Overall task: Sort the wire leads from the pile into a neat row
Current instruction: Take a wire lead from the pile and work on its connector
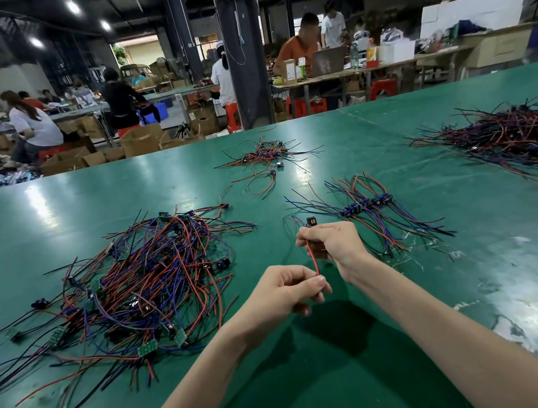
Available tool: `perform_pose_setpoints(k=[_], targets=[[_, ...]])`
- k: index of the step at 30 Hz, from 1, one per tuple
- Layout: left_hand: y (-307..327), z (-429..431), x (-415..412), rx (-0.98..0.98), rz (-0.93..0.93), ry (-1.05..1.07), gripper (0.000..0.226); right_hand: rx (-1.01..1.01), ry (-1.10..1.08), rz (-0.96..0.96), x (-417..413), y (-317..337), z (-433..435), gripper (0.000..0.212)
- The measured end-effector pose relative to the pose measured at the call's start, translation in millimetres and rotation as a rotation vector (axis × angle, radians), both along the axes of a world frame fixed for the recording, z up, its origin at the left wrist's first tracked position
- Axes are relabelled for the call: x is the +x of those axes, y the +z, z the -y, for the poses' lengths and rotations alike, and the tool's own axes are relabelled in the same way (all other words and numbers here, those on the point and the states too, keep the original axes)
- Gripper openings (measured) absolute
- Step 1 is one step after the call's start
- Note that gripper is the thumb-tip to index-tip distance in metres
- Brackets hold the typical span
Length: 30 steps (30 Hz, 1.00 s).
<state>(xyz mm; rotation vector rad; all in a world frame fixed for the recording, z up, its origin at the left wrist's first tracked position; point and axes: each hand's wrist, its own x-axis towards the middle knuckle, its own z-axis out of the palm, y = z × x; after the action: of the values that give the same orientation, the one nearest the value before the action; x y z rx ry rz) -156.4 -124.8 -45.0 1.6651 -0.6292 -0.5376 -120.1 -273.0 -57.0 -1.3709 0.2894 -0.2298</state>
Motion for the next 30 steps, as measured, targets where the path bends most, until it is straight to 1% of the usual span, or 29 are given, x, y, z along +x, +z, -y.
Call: perform_pose_setpoints(k=[4,6,9,12,14,17,21,23,26,30], targets=[[0.9,-4.3,6.8,-0.008,-0.108,-0.054,0.019,0.075,0.017,-0.044,1.0,-0.3,-0.3,0.017],[3.0,-6.7,8.8,0.018,-0.14,-0.09,0.029,0.118,0.05,-0.079,1.9,0.0,-2.3,0.016],[2.5,-6.2,13.8,0.021,-0.181,0.005,0.039,0.157,0.123,-0.12,1.9,0.4,-6.0,0.016],[-2.4,-4.7,19.9,-0.037,-0.246,0.158,0.031,0.132,0.19,-0.133,-1.1,-0.5,-10.1,0.017],[-5.5,-6.0,22.8,-0.066,-0.263,0.215,0.025,0.096,0.226,-0.117,-3.3,-1.3,-13.7,0.016],[-8.4,-8.2,24.7,-0.14,-0.308,0.269,0.018,0.066,0.252,-0.082,-5.4,-3.1,-18.5,0.015],[-10.4,-7.1,26.6,-0.173,-0.316,0.298,0.016,0.041,0.232,-0.047,-5.9,-5.0,-19.8,0.013],[-10.4,-5.9,25.6,-0.178,-0.31,0.285,0.014,0.028,0.197,-0.044,-4.2,-4.3,-17.7,0.016],[-10.9,-2.3,19.3,-0.153,-0.259,0.186,0.014,0.027,0.128,-0.046,0.4,-4.2,-10.0,0.018],[-11.0,0.5,10.7,-0.162,-0.184,0.084,0.015,-0.047,0.067,-0.012,4.6,-5.2,0.4,0.018]])
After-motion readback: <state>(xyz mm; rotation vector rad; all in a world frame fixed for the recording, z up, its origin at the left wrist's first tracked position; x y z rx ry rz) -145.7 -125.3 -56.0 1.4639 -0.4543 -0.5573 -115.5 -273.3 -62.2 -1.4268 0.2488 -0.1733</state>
